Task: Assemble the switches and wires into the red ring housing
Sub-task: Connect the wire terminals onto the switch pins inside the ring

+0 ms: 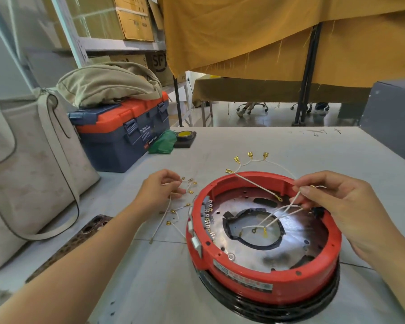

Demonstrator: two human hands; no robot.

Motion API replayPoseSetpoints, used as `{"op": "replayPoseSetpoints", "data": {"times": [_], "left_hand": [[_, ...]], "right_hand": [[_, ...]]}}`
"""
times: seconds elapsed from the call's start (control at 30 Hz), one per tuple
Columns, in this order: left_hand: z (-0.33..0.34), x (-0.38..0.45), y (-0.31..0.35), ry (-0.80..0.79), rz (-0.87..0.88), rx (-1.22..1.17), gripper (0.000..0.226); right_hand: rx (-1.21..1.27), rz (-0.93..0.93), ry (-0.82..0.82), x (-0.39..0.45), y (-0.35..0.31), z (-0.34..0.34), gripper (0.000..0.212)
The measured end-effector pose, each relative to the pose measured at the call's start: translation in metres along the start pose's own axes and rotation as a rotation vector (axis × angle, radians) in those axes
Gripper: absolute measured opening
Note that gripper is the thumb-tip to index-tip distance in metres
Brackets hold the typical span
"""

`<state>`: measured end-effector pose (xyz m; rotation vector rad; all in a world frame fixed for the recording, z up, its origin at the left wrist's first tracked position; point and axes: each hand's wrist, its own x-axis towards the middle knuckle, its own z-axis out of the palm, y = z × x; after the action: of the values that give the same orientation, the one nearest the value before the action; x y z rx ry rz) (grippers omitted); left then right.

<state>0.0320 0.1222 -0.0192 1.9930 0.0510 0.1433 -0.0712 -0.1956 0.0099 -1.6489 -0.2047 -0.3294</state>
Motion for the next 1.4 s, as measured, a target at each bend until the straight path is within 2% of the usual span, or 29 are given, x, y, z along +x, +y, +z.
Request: {"op": "replayPoseSetpoints", "data": {"times": [0.2,0.37,0.43,0.5,0.6,0.8,0.93,1.23,1.4], "left_hand": [[-0.003,-0.002,0.000,0.032,0.062,0.164,0.018],[0.012,-0.028,0.041,0.027,0.269,0.153,0.011],[0.021,-0.044,0.063,-0.036,0.367,0.092,0.010],[0.030,-0.059,0.080,-0.178,0.408,0.030,0.008],[0.042,-0.074,0.095,-0.371,0.360,-0.072,0.009],[0.057,-0.082,0.104,-0.449,0.195,-0.441,0.018],[0.063,-0.083,0.104,-0.461,0.121,-0.676,0.016],[0.062,-0.079,0.100,-0.421,0.112,-0.674,0.014],[0.061,-0.079,0.096,-0.539,0.125,-0.620,0.022]], "right_hand": [[0.003,0.000,-0.009,0.001,0.000,0.000,0.024],[0.036,0.002,0.005,0.001,-0.001,0.001,0.024],[0.053,0.004,0.019,0.001,-0.002,0.002,0.022],[0.075,0.000,0.040,0.000,-0.004,0.002,0.020],[0.123,-0.001,0.059,-0.001,-0.008,0.002,0.016],[0.158,0.007,0.020,-0.004,-0.013,0.004,0.015],[0.160,0.001,0.005,-0.004,-0.013,0.003,0.013],[0.226,0.000,0.025,-0.004,-0.015,0.003,0.018],[0.231,0.014,0.036,-0.004,-0.015,0.003,0.018]]}}
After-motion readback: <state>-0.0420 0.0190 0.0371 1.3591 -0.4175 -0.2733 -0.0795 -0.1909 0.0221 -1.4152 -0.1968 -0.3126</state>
